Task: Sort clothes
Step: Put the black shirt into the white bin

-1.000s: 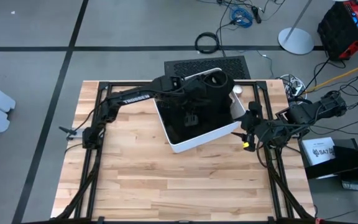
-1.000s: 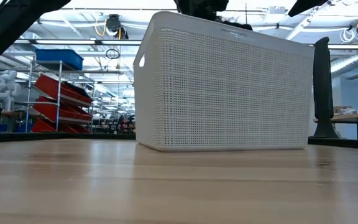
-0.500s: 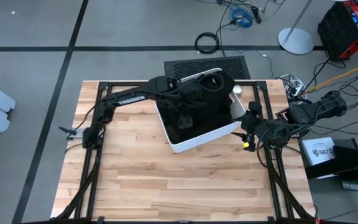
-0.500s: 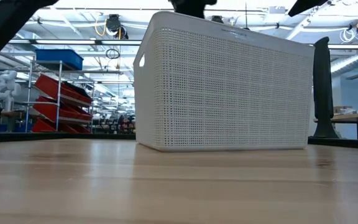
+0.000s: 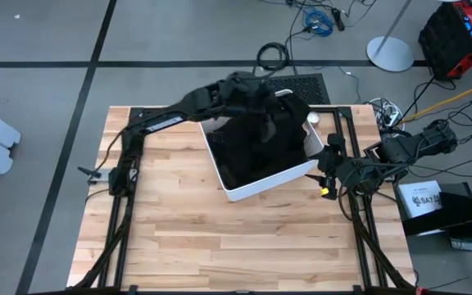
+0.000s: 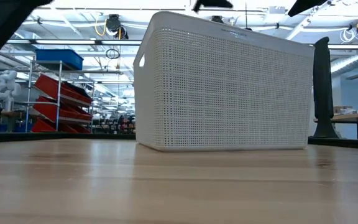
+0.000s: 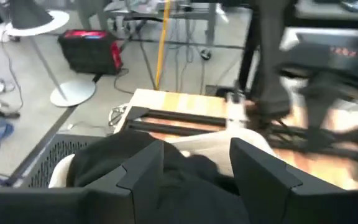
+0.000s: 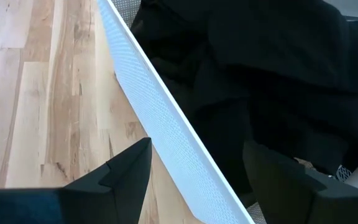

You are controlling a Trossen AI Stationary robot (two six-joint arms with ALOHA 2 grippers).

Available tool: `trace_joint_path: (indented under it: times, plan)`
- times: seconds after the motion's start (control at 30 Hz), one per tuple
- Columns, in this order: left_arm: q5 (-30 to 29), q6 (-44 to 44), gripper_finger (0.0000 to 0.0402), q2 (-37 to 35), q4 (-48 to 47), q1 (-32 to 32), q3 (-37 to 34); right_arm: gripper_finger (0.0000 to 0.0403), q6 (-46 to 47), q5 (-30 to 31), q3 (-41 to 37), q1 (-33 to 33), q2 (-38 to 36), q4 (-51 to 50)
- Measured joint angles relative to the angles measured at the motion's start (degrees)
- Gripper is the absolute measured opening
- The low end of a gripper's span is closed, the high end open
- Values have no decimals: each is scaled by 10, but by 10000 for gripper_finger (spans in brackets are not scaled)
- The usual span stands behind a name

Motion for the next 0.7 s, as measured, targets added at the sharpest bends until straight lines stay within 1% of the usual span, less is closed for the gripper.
trace_joint_path:
  times: [0.07, 0.33, 0.47, 0.6, 0.7]
  plan:
    - [1, -14, 194, 26, 27, 13, 0, 242, 0, 0, 0, 0, 0, 0]
    - [-15, -30, 194, 125, 64, 43, -1, 242, 0, -1, 0, 0, 0, 0]
    - [-14, -19, 194, 142, 17, 38, -2, 242, 0, -2, 0, 0, 0, -5]
    - [-16, 2, 194, 140, -69, 32, 0, 242, 0, -2, 0, 0, 0, -5]
    - [-15, 2, 194, 140, -139, 28, 0, 242, 0, -2, 0, 0, 0, -4]
